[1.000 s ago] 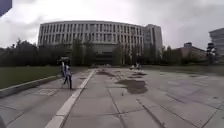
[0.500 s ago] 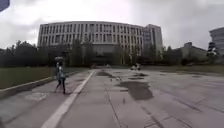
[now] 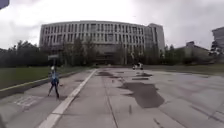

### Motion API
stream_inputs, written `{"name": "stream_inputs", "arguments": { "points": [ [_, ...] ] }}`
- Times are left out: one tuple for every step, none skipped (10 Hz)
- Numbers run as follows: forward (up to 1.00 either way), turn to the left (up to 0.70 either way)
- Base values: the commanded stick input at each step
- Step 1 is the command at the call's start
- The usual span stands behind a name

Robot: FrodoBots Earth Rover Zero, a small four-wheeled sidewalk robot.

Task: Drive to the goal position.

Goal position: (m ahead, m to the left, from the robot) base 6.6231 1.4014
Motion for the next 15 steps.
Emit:
{"name": "stream_inputs", "arguments": {
  "points": [
    [0.7, 0.0],
    [0.7, 0.01],
    [0.7, 0.06],
    [0.7, 0.11],
    [0.7, 0.35],
    [0.7, 0.32],
    [0.7, 0.2],
    [0.7, 0.07],
    [0.7, 0.01],
    [0.7, 0.0],
    [0.7, 0.0],
    [0.7, 0.0],
    [0.7, 0.0],
    [0.7, 0.0],
    [0.7, 0.0]
  ]
}}
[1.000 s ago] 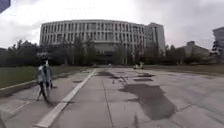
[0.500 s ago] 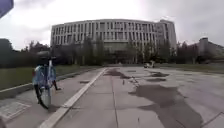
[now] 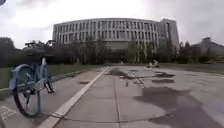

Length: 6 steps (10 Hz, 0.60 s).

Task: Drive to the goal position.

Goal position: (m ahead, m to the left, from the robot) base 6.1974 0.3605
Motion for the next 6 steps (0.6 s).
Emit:
{"name": "stream_inputs", "arguments": {
  "points": [
    [0.7, 0.0],
    [0.7, 0.0],
    [0.7, 0.0],
    [0.7, 0.0],
    [0.7, 0.0],
    [0.7, 0.0]
  ]
}}
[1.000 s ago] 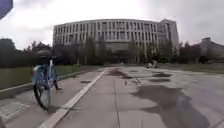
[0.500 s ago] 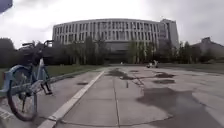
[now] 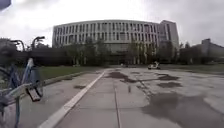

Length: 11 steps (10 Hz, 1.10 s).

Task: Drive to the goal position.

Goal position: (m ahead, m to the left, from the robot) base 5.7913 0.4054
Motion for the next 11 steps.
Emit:
{"name": "stream_inputs", "arguments": {
  "points": [
    [0.7, 0.0],
    [0.7, 0.0],
    [0.7, 0.0],
    [0.7, 0.0],
    [0.7, 0.0],
    [0.7, 0.0],
    [0.7, 0.0],
    [0.7, 0.0],
    [0.7, 0.0],
    [0.7, 0.0],
    [0.7, -0.03]
  ]
}}
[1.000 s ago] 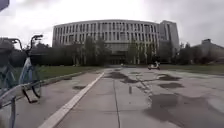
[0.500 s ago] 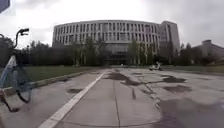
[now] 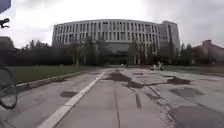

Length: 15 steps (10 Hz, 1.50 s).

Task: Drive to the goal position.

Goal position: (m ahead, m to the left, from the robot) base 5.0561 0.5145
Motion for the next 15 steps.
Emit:
{"name": "stream_inputs", "arguments": {
  "points": [
    [0.7, -0.12],
    [0.7, -0.24],
    [0.7, -0.35],
    [0.7, -0.35],
    [0.7, -0.33],
    [0.7, -0.25],
    [0.7, -0.18],
    [0.7, 0.0],
    [0.7, 0.0],
    [0.7, 0.01],
    [0.7, 0.06],
    [0.7, 0.35],
    [0.7, 0.35],
    [0.7, 0.35],
    [0.7, 0.35]
  ]
}}
